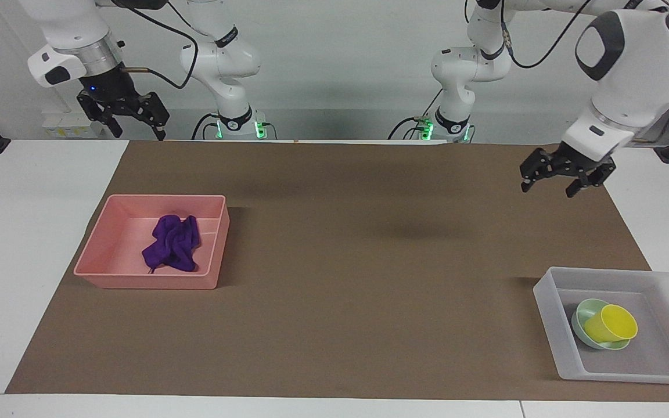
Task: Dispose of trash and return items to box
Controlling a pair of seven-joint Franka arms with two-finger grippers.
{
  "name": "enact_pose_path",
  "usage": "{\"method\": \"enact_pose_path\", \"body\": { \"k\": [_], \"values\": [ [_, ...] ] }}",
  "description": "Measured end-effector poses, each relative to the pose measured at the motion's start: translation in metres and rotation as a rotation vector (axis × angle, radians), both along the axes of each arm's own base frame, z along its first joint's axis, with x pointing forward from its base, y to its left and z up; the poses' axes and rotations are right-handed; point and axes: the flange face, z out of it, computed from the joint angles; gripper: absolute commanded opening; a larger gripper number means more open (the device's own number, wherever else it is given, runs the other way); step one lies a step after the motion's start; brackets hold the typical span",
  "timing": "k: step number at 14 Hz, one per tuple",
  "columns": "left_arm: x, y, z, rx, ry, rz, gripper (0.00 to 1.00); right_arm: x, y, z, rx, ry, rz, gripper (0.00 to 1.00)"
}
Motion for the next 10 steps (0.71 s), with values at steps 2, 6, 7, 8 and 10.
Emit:
{"method": "enact_pose_path", "body": {
  "k": [2,6,7,8,10],
  "values": [
    [-0.006,0.016,-0.003,0.002,0.009,0.028,1.00,0.002,0.007,-0.002,-0.001,-0.002,-0.010,1.00],
    [-0.016,0.034,0.004,0.001,0.002,0.060,1.00,0.003,0.029,-0.002,-0.002,-0.002,-0.003,1.00],
    [-0.018,0.035,0.004,0.002,0.005,0.060,1.00,0.003,0.029,-0.002,-0.003,-0.002,-0.003,1.00],
    [-0.019,0.035,0.005,0.002,0.007,0.061,1.00,0.003,0.029,-0.002,-0.003,-0.002,-0.003,1.00],
    [-0.019,0.038,0.004,0.003,0.010,0.066,1.00,0.003,0.029,-0.002,-0.003,-0.002,-0.003,1.00]
  ]
}}
